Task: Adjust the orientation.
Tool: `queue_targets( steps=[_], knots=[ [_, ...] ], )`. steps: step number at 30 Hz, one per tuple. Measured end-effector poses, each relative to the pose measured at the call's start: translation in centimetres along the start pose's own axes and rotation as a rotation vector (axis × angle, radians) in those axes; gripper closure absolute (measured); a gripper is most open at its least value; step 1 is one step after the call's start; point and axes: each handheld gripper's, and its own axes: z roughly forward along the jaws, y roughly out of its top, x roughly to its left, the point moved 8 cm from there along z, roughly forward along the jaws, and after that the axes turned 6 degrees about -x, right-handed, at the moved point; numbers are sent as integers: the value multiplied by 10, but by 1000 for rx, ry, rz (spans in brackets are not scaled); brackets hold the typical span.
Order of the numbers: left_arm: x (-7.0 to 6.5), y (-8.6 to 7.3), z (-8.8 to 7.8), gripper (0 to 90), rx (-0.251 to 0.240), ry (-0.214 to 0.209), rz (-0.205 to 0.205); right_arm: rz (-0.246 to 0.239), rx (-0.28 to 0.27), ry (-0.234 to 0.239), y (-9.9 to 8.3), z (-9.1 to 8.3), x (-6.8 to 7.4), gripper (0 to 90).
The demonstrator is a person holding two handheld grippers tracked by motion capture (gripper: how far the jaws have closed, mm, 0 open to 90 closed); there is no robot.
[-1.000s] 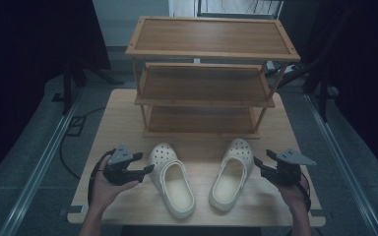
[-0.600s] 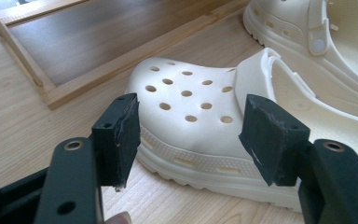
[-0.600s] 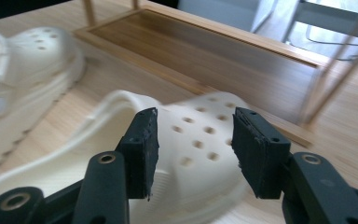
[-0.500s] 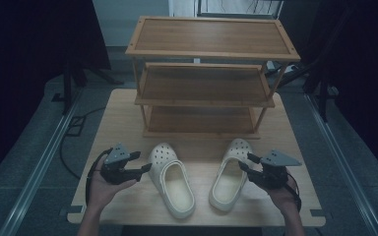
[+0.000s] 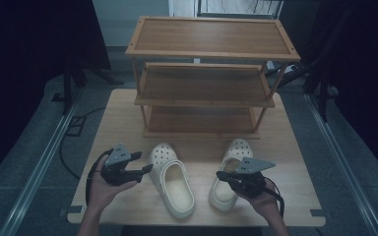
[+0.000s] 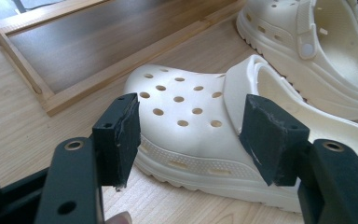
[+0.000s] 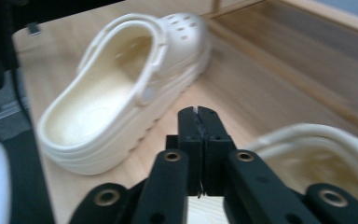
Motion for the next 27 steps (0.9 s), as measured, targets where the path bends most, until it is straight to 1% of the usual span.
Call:
queue_targets(
  steps=[1,2,3,6,7,8,9,10,11,13,15,16,19,20,21,22,23,26,27],
  knots=[
    [-1,1,-1,377,-4,0,1,-6,28,32,-3,8,8,900],
    [-1,1,-1,377,-4,0,1,-6,28,32,-3,8,8,900],
    [-1,1,-1,377,-6,0,1,-15,44,40,-5,11,11,900],
    [-1,1,0,377,-2,-3,2,-42,101,85,-13,22,25,900],
    [-1,1,0,378,-1,-5,2,-48,138,116,-18,28,33,900],
    [-2,0,1,378,1,-6,1,-49,149,121,-19,30,35,900],
    [-2,0,1,378,1,-6,1,-49,149,121,-19,30,35,900],
    [-2,0,2,378,2,-8,1,-56,167,132,-22,31,38,900],
    [-3,0,2,378,3,-11,3,-66,195,156,-28,33,44,900],
    [-4,1,2,378,2,-13,5,-68,208,180,-33,34,50,900],
    [-4,1,2,378,2,-13,7,-71,215,187,-35,35,52,900],
    [-5,1,2,378,2,-14,8,-82,235,204,-40,38,59,900],
    [-6,2,2,378,2,-15,11,-105,257,222,-44,44,66,900],
    [-6,2,2,378,2,-15,11,-105,257,222,-44,44,66,900],
    [-6,2,2,378,1,-14,10,-126,267,222,-46,47,69,900],
    [-6,2,2,378,1,-14,10,-126,267,222,-46,47,69,900],
    [-6,2,2,378,1,-14,9,-114,260,225,-44,47,70,900],
    [-8,1,5,378,9,-19,13,-116,262,222,-45,49,72,900],
    [-10,0,7,378,13,-27,18,-118,256,224,-44,49,74,900]
  ],
)
